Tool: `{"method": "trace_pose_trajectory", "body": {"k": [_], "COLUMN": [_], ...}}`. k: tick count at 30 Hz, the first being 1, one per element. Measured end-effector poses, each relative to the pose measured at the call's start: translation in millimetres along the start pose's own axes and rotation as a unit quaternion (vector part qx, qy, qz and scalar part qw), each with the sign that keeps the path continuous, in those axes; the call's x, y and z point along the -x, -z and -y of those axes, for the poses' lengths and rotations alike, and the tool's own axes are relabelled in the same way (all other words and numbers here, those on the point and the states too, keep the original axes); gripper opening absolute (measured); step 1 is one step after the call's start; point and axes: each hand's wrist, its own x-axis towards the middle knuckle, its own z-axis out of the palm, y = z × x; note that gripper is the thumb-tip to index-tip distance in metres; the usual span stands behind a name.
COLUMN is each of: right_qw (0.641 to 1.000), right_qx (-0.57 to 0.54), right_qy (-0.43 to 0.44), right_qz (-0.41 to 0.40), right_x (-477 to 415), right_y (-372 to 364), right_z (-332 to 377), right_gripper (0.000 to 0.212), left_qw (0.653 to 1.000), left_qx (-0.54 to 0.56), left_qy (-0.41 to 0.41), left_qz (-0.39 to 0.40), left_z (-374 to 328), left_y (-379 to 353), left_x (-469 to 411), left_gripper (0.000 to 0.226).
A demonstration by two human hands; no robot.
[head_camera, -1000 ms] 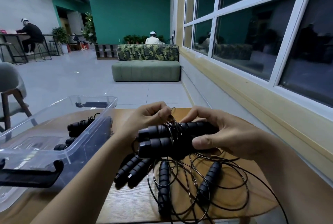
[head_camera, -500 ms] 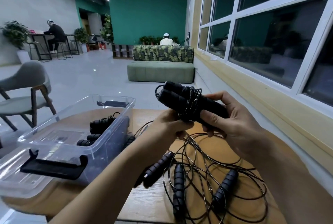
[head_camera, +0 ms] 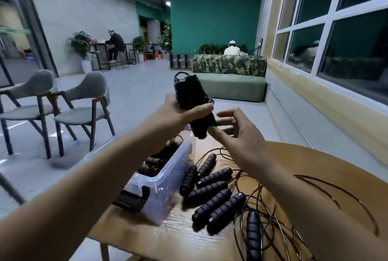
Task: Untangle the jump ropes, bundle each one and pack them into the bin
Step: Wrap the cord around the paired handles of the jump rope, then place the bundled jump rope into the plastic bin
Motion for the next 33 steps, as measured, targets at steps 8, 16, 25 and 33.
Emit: {"method": "trace_pose_trajectory", "body": {"k": [8, 16, 25, 33], "right_qw": [0.992, 0.980, 0.988, 0.989], "right_qx": [0.104, 0.163, 0.108, 0.109], "right_qy": [0.057, 0.109, 0.103, 0.100], "right_qz": [0.045, 0.046, 0.028, 0.025], "right_x": [-29, -10, 9, 9], "right_y": [-51, -88, -113, -113], "right_z": [-27, -56, -67, -64], "right_gripper": [0.029, 0.025, 0.018, 0.020], "left_qw": [0.893, 0.734, 0.746, 0.768], "left_qx": [-0.447, -0.607, -0.590, -0.593], "left_qy": [0.019, 0.057, 0.040, -0.027], "left_qz": [0.042, 0.297, 0.307, 0.241], "left_z": [30, 83, 123, 134], "left_y": [90, 81, 72, 76], "left_x": [-38, -49, -80, -115], "left_gripper": [0.063, 0.053, 0.083, 0.078]}}
